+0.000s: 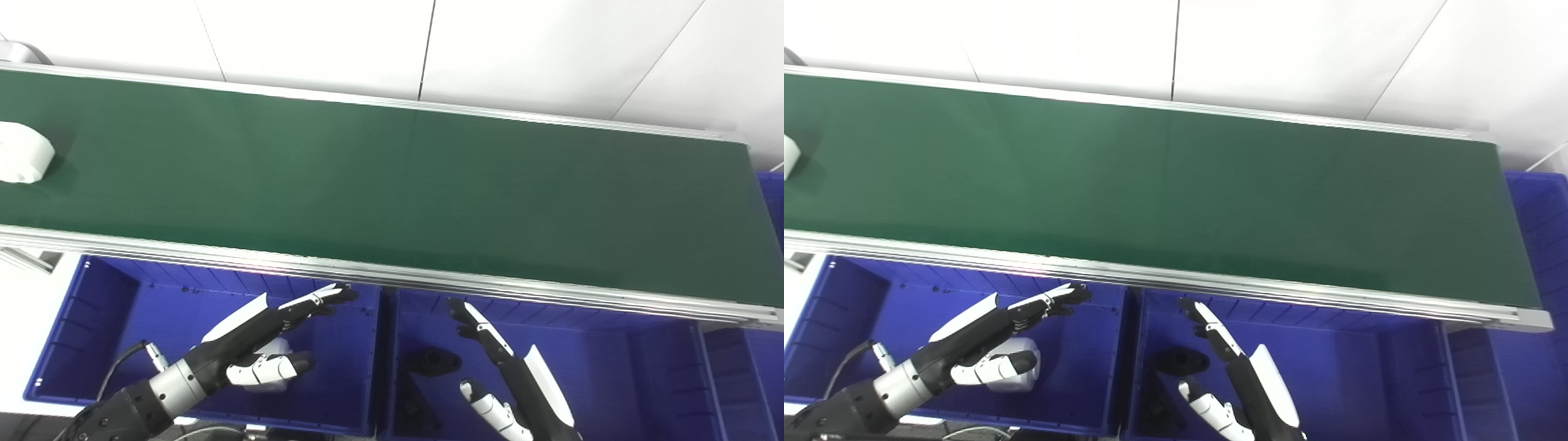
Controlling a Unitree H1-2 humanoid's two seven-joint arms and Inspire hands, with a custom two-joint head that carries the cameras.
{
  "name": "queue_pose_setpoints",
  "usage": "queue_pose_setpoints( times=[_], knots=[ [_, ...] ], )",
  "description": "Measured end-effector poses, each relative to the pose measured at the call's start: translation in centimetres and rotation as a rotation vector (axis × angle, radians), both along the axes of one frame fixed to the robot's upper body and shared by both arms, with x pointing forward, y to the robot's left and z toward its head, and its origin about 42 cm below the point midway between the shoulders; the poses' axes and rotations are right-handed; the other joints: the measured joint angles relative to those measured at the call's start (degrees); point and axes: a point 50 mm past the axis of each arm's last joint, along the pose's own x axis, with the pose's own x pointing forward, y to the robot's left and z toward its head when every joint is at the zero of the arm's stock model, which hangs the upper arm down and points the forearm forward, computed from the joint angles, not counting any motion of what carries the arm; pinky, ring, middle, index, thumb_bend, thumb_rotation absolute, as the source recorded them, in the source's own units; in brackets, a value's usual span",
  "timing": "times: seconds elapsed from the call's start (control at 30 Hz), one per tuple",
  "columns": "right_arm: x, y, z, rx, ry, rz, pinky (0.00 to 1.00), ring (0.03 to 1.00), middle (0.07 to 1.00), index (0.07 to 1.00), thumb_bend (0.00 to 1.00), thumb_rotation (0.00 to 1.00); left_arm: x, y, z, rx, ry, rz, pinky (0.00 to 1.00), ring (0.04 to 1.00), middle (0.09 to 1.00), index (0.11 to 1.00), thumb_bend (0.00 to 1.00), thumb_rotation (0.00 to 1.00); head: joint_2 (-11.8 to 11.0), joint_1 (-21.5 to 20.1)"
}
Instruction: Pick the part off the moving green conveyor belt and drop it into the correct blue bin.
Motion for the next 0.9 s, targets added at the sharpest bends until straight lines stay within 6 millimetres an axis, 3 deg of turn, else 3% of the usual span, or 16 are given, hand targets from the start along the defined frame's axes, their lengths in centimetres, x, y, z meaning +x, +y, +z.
queue_pose_setpoints(
  times=[0.9],
  knots=[
    [-0.04, 0.09, -0.01, 0.003, 0.001, 0.002, 0.85, 0.914, 0.951, 0.939, 0.6, 0.99, -0.11, -0.13, 0.32, 0.0, -0.01, -0.004, 0.92, 0.964, 0.992, 0.976, 0.42, 0.85, -0.5, 0.4]
  ],
)
